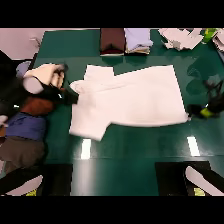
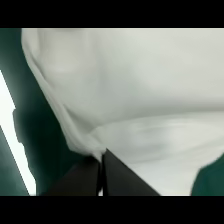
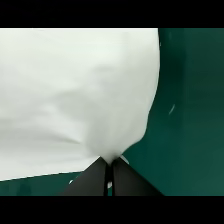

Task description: Fold the shirts.

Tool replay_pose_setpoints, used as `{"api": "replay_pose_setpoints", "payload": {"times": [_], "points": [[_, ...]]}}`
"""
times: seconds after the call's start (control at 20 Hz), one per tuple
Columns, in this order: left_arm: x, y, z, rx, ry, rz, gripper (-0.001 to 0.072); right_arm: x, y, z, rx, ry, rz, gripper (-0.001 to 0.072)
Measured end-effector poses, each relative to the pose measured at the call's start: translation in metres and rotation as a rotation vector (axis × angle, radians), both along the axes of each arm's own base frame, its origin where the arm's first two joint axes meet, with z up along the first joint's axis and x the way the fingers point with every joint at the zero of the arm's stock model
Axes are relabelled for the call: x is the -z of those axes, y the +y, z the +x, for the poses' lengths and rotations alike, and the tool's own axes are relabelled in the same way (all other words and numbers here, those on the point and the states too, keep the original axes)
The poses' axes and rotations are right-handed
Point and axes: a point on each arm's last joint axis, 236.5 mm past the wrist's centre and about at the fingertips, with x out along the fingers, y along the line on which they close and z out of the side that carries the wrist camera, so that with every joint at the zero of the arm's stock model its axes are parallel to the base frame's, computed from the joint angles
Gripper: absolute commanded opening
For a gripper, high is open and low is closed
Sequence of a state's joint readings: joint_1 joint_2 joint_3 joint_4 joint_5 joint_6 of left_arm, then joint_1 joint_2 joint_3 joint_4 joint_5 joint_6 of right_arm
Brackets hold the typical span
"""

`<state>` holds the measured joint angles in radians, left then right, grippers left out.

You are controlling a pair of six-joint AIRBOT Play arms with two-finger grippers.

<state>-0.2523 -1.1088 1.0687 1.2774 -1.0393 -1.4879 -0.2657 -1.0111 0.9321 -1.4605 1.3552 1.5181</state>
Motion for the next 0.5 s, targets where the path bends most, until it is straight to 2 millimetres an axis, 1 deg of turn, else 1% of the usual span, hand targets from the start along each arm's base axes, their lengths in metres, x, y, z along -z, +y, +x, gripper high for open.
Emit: {"api": "replay_pose_setpoints", "payload": {"times": [0.05, 0.1, 0.15, 0.2, 0.25, 0.3, 0.35, 0.4, 0.45, 0.5], "points": [[-0.049, 0.005, 0.012, -0.004, -0.124, 0.004, 0.0029, -0.032, 0.003, 0.016, -0.025, -0.088, -0.022, 0.0016], [-0.106, 0.009, 0.019, -0.014, -0.262, -0.006, 0.0029, -0.070, 0.007, 0.031, -0.047, -0.192, -0.045, 0.0016], [-0.158, 0.014, 0.019, -0.024, -0.384, -0.010, 0.0029, -0.109, 0.009, 0.042, -0.064, -0.295, -0.068, 0.0016], [-0.218, 0.020, 0.012, -0.037, -0.520, -0.031, 0.0029, -0.154, 0.012, 0.049, -0.075, -0.410, -0.093, 0.0016], [-0.271, 0.026, 0.001, -0.049, -0.641, -0.050, 0.0029, -0.197, 0.013, 0.052, -0.079, -0.518, -0.116, 0.0016], [-0.319, 0.033, -0.015, -0.061, -0.751, -0.070, 0.0029, -0.243, 0.015, 0.051, -0.081, -0.636, -0.142, 0.0016], [-0.366, 0.040, -0.034, -0.074, -0.860, -0.089, 0.0029, -0.285, 0.017, 0.046, -0.081, -0.743, -0.168, 0.0015], [-0.407, 0.047, -0.056, -0.084, -0.956, -0.111, 0.0028, -0.324, 0.017, 0.037, -0.079, -0.840, -0.194, 0.0015], [-0.438, 0.053, -0.076, -0.091, -1.034, -0.133, 0.0029, -0.362, 0.017, 0.025, -0.073, -0.936, -0.224, 0.0015], [-0.465, 0.059, -0.095, -0.100, -1.105, -0.150, 0.0028, -0.395, 0.017, 0.012, -0.067, -1.019, -0.252, 0.0015]]}}
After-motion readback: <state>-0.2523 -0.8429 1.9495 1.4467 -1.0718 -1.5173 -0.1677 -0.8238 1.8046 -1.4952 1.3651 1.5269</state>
